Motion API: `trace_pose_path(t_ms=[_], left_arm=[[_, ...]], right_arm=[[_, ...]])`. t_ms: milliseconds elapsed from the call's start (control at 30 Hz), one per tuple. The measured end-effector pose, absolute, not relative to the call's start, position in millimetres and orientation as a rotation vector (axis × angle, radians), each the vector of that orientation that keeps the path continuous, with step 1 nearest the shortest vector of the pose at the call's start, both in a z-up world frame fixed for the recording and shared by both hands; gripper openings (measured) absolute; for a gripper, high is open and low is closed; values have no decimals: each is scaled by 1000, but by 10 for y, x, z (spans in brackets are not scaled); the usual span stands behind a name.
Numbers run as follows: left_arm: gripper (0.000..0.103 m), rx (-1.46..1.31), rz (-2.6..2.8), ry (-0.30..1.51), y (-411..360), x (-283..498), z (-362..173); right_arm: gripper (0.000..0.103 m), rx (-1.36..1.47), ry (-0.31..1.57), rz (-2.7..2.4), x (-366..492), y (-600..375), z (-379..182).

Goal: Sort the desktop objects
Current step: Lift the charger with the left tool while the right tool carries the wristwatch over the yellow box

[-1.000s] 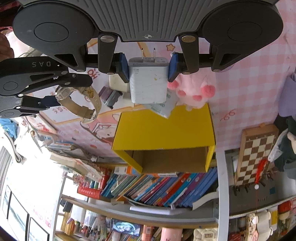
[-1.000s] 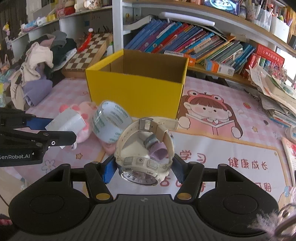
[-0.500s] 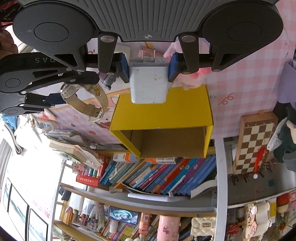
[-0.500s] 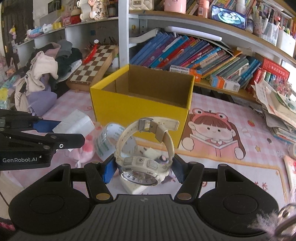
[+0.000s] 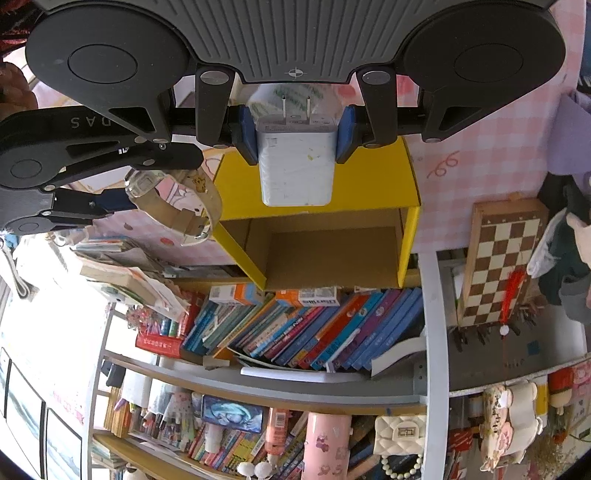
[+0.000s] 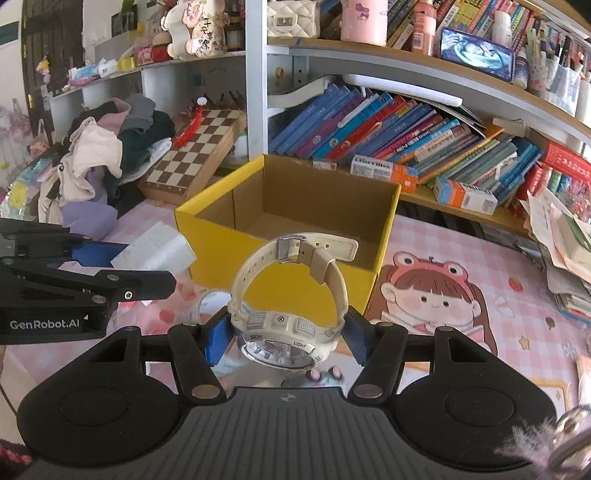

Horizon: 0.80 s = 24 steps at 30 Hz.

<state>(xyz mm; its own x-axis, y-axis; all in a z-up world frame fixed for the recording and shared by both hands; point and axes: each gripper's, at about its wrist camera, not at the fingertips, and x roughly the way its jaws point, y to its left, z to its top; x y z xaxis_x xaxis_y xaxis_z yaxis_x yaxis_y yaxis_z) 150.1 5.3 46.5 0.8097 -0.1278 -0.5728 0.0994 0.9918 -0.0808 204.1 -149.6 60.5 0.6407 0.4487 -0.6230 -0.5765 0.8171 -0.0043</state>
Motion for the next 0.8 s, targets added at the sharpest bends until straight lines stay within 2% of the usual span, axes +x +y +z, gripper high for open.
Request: trace_pose_path(t_ms=[800], left_arm=[[42,37,-44,611,58,2430,582]], right_arm=[[60,-293,566,716,3190,-1347,708]])
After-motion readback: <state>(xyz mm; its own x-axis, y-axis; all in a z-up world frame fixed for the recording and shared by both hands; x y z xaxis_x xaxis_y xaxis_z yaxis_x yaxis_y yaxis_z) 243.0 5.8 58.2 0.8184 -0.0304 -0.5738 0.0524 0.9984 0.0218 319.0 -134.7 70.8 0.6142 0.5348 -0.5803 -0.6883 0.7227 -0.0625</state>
